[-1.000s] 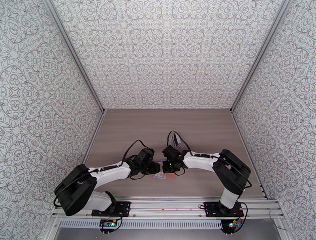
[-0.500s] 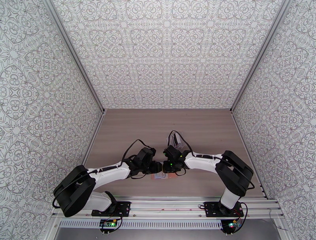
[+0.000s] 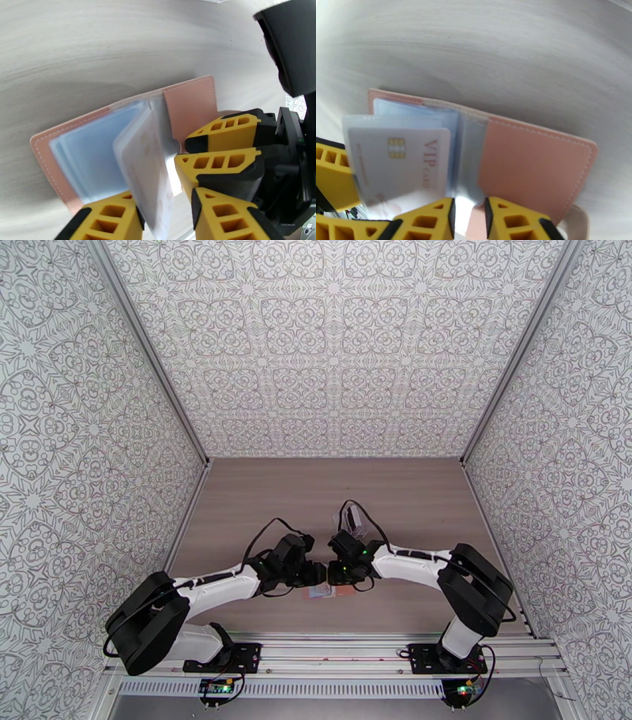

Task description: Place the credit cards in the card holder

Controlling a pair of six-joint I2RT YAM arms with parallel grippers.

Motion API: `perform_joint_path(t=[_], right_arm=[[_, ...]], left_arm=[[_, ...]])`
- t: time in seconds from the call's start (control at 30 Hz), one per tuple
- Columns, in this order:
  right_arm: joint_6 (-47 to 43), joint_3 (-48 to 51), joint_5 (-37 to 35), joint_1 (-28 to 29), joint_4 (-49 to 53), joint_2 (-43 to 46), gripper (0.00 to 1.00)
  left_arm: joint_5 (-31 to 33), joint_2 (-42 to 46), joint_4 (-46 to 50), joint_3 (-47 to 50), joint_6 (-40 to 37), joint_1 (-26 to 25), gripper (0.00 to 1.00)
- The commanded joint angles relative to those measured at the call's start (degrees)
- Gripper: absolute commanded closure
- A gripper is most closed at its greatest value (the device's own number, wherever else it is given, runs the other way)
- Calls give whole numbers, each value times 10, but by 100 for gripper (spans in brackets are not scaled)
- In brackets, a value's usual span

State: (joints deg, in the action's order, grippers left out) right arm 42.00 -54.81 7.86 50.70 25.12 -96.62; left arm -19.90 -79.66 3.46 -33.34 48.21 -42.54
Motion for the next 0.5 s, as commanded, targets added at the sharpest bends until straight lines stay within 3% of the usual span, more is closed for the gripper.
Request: perform_joint_path(t=[0.0,0.47], right_arm=[[-10,-2,-26,4,27,28,69],[-21,-3,-87,-4,75,47,68]], left_arm=[[-13,1,-14,-15,9,-7,60],[-16,-28,-25,-45,12,-26,60]])
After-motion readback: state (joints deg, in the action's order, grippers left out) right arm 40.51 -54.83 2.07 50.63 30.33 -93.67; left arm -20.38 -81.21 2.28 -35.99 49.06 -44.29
